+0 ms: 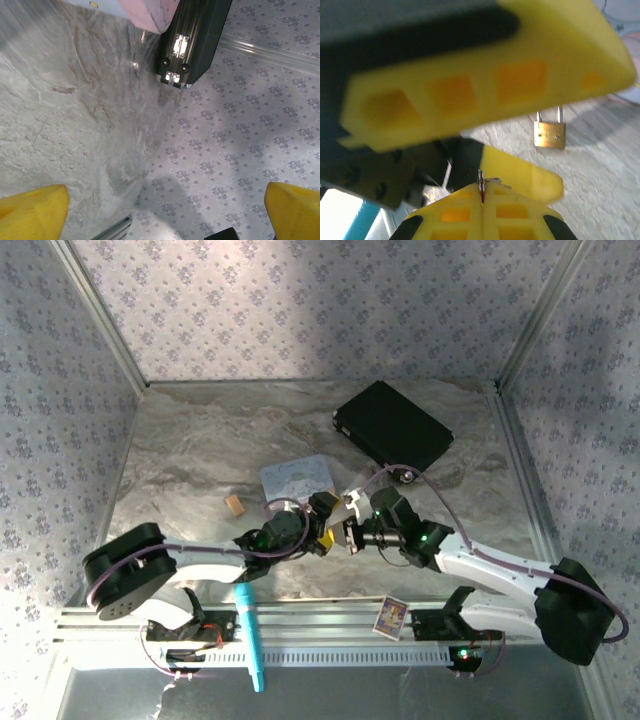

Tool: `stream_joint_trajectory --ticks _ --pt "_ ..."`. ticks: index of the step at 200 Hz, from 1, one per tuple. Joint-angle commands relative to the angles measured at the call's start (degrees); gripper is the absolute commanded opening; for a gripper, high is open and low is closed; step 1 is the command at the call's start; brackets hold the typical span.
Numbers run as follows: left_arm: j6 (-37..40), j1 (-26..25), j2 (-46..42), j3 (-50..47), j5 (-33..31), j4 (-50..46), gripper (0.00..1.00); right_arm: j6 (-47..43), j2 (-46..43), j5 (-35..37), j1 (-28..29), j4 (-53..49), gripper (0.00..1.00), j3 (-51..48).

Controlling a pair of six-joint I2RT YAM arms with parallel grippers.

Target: Unlock the padlock with the key

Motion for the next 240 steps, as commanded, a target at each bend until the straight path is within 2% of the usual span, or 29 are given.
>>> stream_joint_trajectory --ticks 1,22,49,95,199,240 --pt "-3.48 -0.90 0.87 1.10 -0.04 6.32 1.00 1.60 1.30 1.42 0.75 4.20 0.00 2.66" --pt "-4.31 -0.91 0.94 0.08 -1.11 8.55 0.97 1.19 3.01 2.01 1.72 4.06 0.00 3.45" --pt "-5.01 -0.91 -0.36 -1.32 -2.26 6.25 0.75 1.63 2.78 2.25 1.81 3.89 0.00 2.70" --pt "-2.61 -0.82 -5.74 -2.18 -5.29 -2.04 0.66 1.14 -0.31 2.53 0.59 0.93 0.00 1.65" --pt "0.25 0.50 -12.02 -4.35 -6.96 -6.14 0.19 1.03 -0.83 0.18 -0.43 0.73 0.00 0.95" --pt "2.39 0.50 -17.50 -3.72 -9.15 -14.58 0.09 0.93 -1.21 0.41 -0.47 0.55 0.00 0.64"
